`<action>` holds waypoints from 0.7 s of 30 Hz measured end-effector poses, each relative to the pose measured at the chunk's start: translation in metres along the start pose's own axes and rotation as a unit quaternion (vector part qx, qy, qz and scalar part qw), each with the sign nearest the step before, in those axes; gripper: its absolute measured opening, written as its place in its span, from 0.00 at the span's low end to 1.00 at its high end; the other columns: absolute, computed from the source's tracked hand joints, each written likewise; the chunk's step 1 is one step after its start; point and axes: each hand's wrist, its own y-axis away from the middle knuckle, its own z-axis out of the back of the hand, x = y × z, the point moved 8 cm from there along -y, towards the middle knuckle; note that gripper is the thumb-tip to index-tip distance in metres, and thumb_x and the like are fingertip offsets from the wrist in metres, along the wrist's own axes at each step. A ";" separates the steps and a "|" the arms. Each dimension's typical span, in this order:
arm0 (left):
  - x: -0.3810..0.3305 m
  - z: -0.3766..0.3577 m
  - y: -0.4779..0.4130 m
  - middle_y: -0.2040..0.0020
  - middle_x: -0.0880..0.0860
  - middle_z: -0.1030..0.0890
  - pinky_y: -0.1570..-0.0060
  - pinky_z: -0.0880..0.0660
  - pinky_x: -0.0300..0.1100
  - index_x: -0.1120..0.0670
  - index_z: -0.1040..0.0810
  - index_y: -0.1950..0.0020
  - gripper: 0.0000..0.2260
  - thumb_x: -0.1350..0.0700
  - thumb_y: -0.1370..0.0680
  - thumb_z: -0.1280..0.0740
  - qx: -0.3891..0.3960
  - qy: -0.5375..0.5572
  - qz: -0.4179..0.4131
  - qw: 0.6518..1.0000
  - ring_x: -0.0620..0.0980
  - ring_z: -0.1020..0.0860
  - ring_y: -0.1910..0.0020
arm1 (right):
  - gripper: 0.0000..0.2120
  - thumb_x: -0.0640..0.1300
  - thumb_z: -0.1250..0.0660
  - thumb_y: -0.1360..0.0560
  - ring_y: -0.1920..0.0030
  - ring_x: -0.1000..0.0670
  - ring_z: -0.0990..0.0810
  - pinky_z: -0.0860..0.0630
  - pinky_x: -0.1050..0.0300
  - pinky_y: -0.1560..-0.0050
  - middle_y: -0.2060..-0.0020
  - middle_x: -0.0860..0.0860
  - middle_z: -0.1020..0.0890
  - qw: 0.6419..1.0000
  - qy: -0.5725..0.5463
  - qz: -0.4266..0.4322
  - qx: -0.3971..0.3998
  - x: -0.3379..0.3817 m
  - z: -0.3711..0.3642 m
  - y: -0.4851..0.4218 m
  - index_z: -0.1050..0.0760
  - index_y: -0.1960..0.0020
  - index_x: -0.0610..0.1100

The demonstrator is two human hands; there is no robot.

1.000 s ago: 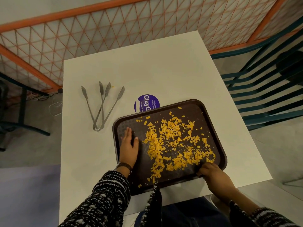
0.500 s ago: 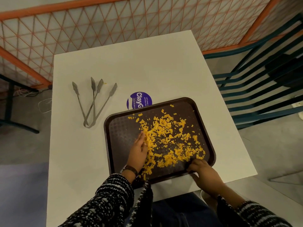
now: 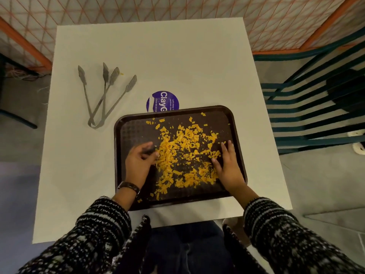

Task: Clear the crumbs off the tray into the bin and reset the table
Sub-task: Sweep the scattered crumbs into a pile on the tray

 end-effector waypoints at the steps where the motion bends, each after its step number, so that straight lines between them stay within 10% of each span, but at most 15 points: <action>1: 0.002 0.000 0.002 0.48 0.55 0.20 0.58 0.19 0.40 0.50 0.22 0.45 0.13 0.62 0.27 0.30 0.005 0.021 0.010 1.000 0.49 0.19 0.60 | 0.32 0.54 0.43 0.22 0.25 0.49 0.59 0.54 0.49 0.25 0.24 0.46 0.55 1.000 0.009 -0.006 0.001 0.001 -0.005 0.000 0.52 0.24 0.44; 13: 0.016 0.008 0.020 0.48 0.50 0.20 0.47 0.23 0.42 0.52 0.22 0.45 0.12 0.66 0.24 0.37 0.010 0.003 0.028 1.000 0.48 0.20 0.51 | 0.35 0.62 0.53 0.25 0.26 0.54 0.63 0.60 0.53 0.26 0.25 0.53 0.58 0.982 0.003 0.125 0.141 0.066 -0.063 0.038 0.60 0.25 0.47; 18: 0.012 0.018 0.023 0.45 0.52 0.21 0.49 0.32 0.27 0.54 0.20 0.44 0.11 0.64 0.24 0.36 -0.004 -0.105 -0.009 0.994 0.45 0.24 0.48 | 0.33 0.57 0.48 0.23 0.27 0.54 0.63 0.59 0.53 0.26 0.25 0.53 0.57 0.994 -0.014 0.074 0.079 0.047 -0.024 0.011 0.56 0.24 0.46; 21: 0.010 0.020 0.020 0.39 0.53 0.24 0.38 0.32 0.40 0.53 0.21 0.43 0.13 0.64 0.24 0.37 0.018 -0.186 -0.062 0.980 0.50 0.26 0.41 | 0.31 0.54 0.46 0.22 0.26 0.51 0.61 0.57 0.50 0.25 0.24 0.48 0.54 0.998 0.029 0.053 0.025 0.029 0.001 -0.014 0.53 0.24 0.44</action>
